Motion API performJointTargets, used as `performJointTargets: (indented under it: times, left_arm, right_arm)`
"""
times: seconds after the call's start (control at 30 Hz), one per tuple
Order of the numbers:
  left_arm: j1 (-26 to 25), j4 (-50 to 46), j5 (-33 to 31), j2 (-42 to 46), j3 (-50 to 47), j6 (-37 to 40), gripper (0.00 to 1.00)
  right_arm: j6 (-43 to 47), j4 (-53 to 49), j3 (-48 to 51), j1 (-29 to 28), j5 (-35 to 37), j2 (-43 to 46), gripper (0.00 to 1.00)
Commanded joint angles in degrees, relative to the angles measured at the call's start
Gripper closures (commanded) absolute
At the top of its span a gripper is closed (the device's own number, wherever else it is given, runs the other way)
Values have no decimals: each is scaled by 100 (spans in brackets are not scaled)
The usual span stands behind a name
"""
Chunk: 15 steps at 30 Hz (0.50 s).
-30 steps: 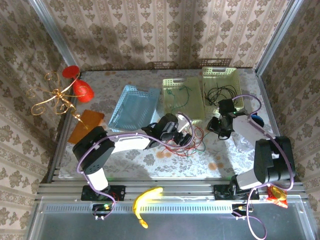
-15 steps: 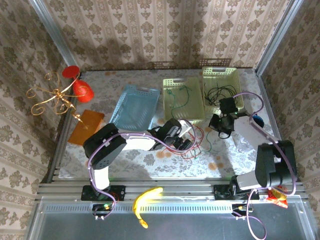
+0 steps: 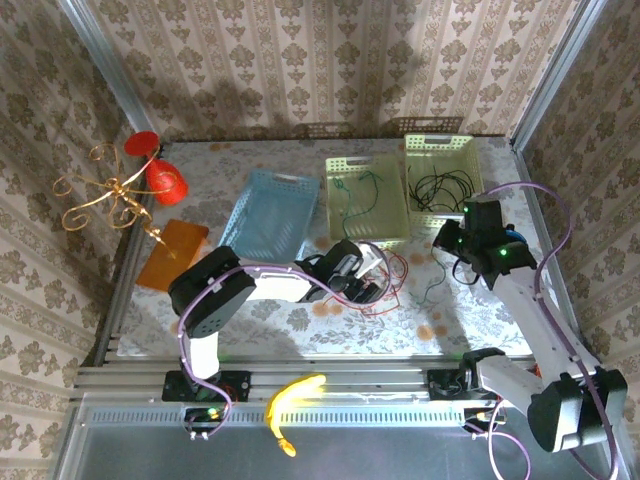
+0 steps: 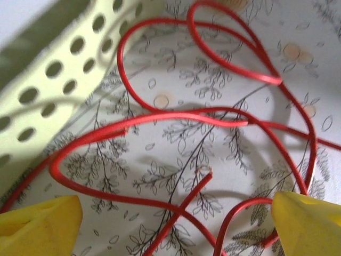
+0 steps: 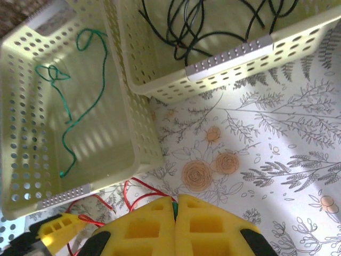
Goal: Untangle the cables
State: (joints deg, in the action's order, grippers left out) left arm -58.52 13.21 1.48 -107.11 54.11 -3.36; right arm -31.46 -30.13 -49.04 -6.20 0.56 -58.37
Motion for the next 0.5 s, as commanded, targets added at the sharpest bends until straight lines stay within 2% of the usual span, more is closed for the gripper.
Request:
performJointTargets:
  times: [0.0,0.13,0.27,0.47]
  left_arm:
    - [-24,48,-3,-1,-223,113,7]
    - [-21,631,-136,325,-602,65,5]
    - [-8,1228,-510,903,-991,-154,1]
    - [99,971,-1602,1677,-1122,-655,0]
  right_arm:
    - [-12,131,-245,14,32,145,100]
    - [-220,463,-499,-53,-438,-46,100]
    - [-342,821,-1007,-384,-425,-504,100]
    - [-217,1257,-1928,-857,-72,-1489,100]
